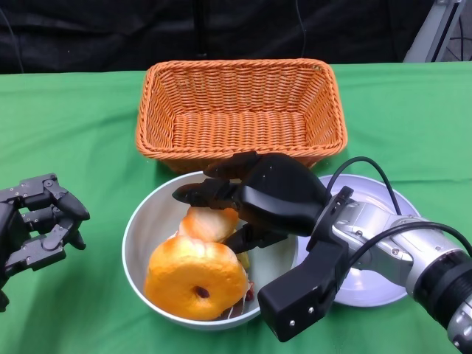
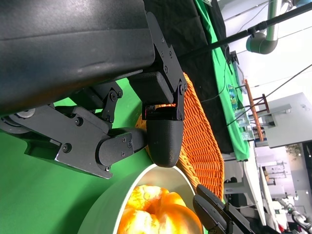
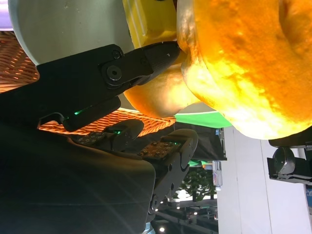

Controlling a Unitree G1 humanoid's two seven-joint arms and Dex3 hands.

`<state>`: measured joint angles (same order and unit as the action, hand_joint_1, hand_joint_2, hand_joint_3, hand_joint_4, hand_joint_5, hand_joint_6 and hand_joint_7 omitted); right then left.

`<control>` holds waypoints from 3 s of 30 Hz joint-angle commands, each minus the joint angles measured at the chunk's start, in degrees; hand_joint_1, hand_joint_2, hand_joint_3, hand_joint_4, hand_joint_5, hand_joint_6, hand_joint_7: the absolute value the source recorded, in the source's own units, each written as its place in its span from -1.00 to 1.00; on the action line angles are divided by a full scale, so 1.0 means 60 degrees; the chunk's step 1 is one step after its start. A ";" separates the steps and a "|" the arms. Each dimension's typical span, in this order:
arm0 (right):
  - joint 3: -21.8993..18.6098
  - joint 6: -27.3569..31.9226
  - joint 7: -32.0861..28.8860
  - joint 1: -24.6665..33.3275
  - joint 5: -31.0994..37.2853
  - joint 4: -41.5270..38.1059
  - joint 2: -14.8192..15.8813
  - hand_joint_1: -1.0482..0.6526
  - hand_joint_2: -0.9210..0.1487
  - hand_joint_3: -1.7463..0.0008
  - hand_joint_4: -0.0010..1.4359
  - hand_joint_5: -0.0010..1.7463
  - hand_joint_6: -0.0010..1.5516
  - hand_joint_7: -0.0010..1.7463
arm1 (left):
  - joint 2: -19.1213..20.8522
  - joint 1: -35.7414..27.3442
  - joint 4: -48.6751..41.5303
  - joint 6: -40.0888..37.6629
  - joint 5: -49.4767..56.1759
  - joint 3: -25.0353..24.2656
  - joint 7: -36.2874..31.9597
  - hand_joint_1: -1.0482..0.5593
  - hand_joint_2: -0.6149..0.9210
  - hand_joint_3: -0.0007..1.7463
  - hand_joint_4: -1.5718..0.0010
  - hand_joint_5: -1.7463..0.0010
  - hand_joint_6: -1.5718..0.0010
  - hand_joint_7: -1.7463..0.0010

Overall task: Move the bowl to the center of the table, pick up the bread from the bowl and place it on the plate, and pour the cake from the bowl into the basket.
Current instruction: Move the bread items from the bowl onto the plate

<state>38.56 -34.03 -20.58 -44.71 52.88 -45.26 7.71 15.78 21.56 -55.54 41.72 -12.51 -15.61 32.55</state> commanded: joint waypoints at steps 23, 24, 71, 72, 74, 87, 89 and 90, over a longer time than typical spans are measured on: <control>0.0443 -0.0365 -0.0431 -0.0866 -0.0071 -0.2243 -0.0879 -0.32 -0.97 1.00 -0.12 -0.97 -0.32 -0.97 | 0.0122 -0.0110 0.0187 -0.0316 -0.0074 -0.0003 -0.0319 0.05 1.00 -0.78 -0.20 -0.49 -0.73 0.92; 0.0464 -0.0383 -0.0496 -0.0891 -0.0066 -0.2303 -0.0890 -0.32 -0.96 1.00 -0.11 -0.97 -0.31 -0.97 | 0.0121 -0.0114 0.0195 -0.0314 -0.0034 0.0000 -0.0370 0.06 1.00 -0.78 -0.20 -0.49 -0.73 0.92; -0.0977 -0.0284 -0.1918 -0.0504 -0.1376 -0.0941 0.0001 -0.03 -0.84 1.00 0.24 -0.03 0.53 -0.99 | 0.0120 -0.0338 0.0519 -0.0172 0.0614 0.0401 -0.1621 0.15 0.50 0.16 -0.14 -0.68 -0.22 -0.26; -0.1093 -0.0327 -0.1766 -0.0403 -0.1542 -0.0787 0.0026 -0.02 -0.84 1.00 0.28 -0.10 0.54 -0.99 | 0.0116 -0.0347 0.0535 -0.0170 0.0611 0.0402 -0.1625 0.16 0.50 0.16 -0.13 -0.68 -0.22 -0.26; -0.1304 -0.0442 -0.1494 -0.0186 -0.1835 -0.0462 0.0123 -0.01 -0.85 1.00 0.28 -0.07 0.55 -0.99 | 0.0110 -0.0356 0.0542 -0.0146 0.0607 0.0402 -0.1629 0.17 0.50 0.16 -0.13 -0.68 -0.22 -0.26; -0.2655 -0.0984 -0.0324 0.2181 -0.2543 0.2729 0.1616 0.10 -0.79 1.00 0.21 0.16 0.63 -0.96 | 0.0126 -0.0319 0.0584 -0.0226 0.0656 0.0430 -0.1712 0.22 0.49 0.21 -0.10 -0.69 -0.19 -0.30; -0.2885 -0.0947 -0.0291 0.2641 -0.2588 0.3077 0.1808 0.12 -0.78 1.00 0.23 0.11 0.63 -0.96 | 0.0143 -0.0291 0.0550 -0.0227 0.0651 0.0423 -0.1697 0.23 0.49 0.22 -0.10 -0.69 -0.18 -0.31; -0.3021 -0.0904 -0.0241 0.2879 -0.2662 0.3226 0.1874 0.13 -0.78 1.00 0.23 0.09 0.62 -0.96 | 0.0157 -0.0276 0.0533 -0.0229 0.0665 0.0430 -0.1696 0.22 0.49 0.22 -0.09 -0.69 -0.18 -0.31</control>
<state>21.89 -39.71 -22.40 -29.33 38.17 -27.46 17.55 15.76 19.74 -52.44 40.45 -8.48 -12.84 22.70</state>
